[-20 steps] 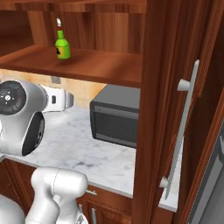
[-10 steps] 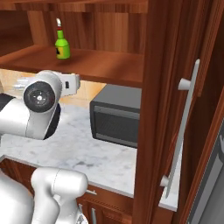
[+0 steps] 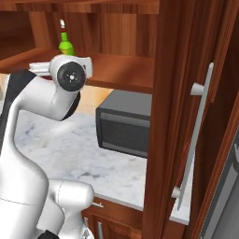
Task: Move the cutting board and knife to the sink. Then move spray from the cabinet to the counter.
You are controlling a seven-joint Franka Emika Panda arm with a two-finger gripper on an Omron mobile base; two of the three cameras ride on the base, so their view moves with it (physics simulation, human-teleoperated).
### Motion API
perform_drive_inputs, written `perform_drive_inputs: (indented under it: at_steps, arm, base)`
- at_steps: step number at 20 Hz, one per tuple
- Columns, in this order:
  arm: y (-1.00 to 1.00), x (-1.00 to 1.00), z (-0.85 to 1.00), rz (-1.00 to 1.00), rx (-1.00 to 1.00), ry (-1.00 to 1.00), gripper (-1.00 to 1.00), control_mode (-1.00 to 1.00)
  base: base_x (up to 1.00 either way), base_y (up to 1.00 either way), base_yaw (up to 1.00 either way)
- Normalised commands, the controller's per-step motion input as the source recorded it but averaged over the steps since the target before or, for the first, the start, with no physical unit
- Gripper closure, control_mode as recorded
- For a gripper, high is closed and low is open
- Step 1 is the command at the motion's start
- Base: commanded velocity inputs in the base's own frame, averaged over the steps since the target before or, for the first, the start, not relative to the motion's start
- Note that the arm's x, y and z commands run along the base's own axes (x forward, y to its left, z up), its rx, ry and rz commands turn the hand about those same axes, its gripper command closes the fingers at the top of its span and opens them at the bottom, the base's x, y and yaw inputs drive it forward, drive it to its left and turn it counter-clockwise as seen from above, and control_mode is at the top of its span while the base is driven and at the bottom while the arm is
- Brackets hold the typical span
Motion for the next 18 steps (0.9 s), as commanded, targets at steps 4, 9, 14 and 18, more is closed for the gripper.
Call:
perform_drive_inputs:
  at_steps: [4, 9, 14, 18]
  arm:
    - [0.08, 0.39, 0.23, 0.12, 0.00, -0.11, -1.00, -1.00]
    - [0.19, 0.50, 0.06, 0.05, 0.00, -0.11, -1.00, -1.00]
    - [0.28, 0.39, 0.01, 0.00, 0.00, -0.10, -1.00, -1.00]
    - [0.11, 0.25, 0.17, 0.03, 0.00, -0.02, -1.00, -1.00]
  base:
    - [0.00, 0.00, 0.00]
    - [0.00, 0.00, 0.00]
    - [0.00, 0.00, 0.00]
    - [0.00, 0.00, 0.00]
